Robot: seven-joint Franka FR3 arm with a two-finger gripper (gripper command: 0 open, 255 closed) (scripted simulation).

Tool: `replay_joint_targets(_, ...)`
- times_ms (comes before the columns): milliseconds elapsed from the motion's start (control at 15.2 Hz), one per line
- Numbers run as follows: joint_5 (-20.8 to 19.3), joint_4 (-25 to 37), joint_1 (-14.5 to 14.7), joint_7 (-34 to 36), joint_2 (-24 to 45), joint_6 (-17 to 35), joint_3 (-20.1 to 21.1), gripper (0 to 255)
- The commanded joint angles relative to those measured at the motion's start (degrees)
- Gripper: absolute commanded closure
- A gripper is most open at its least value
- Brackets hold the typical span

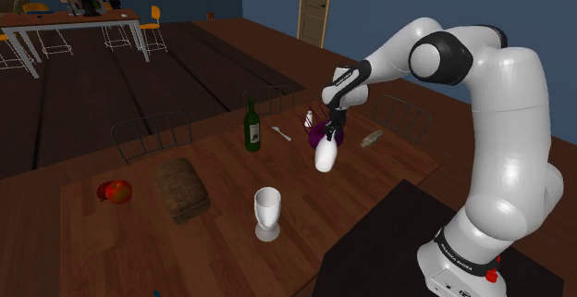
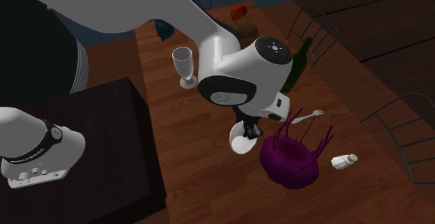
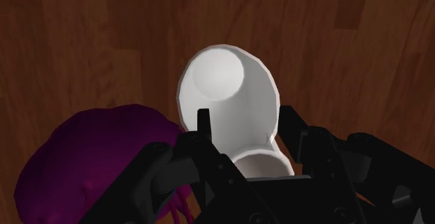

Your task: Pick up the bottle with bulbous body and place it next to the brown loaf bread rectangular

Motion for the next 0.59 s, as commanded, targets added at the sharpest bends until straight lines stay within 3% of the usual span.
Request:
replay_joint_targets(0,-0.25,-0.3,0.17,0.18,-1.27,-0.94,-0.19,255)
replay_joint_targets(528,-1.28,-0.1,0.66,0.83,-5.62,-5.44,-0.87,255)
